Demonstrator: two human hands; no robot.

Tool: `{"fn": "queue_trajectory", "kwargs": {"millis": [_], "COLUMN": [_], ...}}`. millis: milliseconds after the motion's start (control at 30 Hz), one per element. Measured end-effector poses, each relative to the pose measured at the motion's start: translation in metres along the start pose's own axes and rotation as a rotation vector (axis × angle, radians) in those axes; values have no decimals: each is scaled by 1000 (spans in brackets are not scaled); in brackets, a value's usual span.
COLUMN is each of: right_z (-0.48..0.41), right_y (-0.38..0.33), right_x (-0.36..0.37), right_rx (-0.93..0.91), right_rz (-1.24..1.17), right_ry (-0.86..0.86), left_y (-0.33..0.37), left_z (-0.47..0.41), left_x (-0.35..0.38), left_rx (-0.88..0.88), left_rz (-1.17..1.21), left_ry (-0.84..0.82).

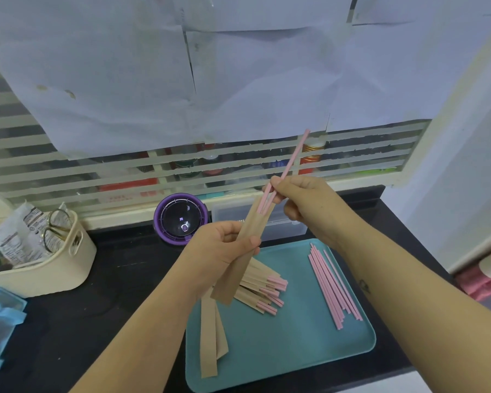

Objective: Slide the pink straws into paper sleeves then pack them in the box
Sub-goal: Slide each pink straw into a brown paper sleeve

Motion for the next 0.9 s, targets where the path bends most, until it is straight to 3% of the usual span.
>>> {"fn": "queue_trajectory", "kwargs": {"millis": [67, 267, 900], "right_z": [1, -4, 19], "right_y": [-1, -21, 8], "right_x": [-1, -27, 11], "right_rx": [-9, -218, -228], "right_rz": [26, -23, 254], "right_ry": [2, 227, 8], "left_y": [-1, 1, 0], "left_z": [1, 4, 5], "left_x": [2, 5, 11], "left_rx": [-3, -15, 8], "left_rz": [12, -7, 127], "left_ry": [-3, -55, 43]}}
Point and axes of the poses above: each hand's wrist, its own z-axis away from the middle knuckle, its own x-axis out of the palm, y = z × x, the point moved 1 cm from there along -z, towards the middle knuckle, and after that the axes turned 9 degrees about x, right-handed, at the moved point
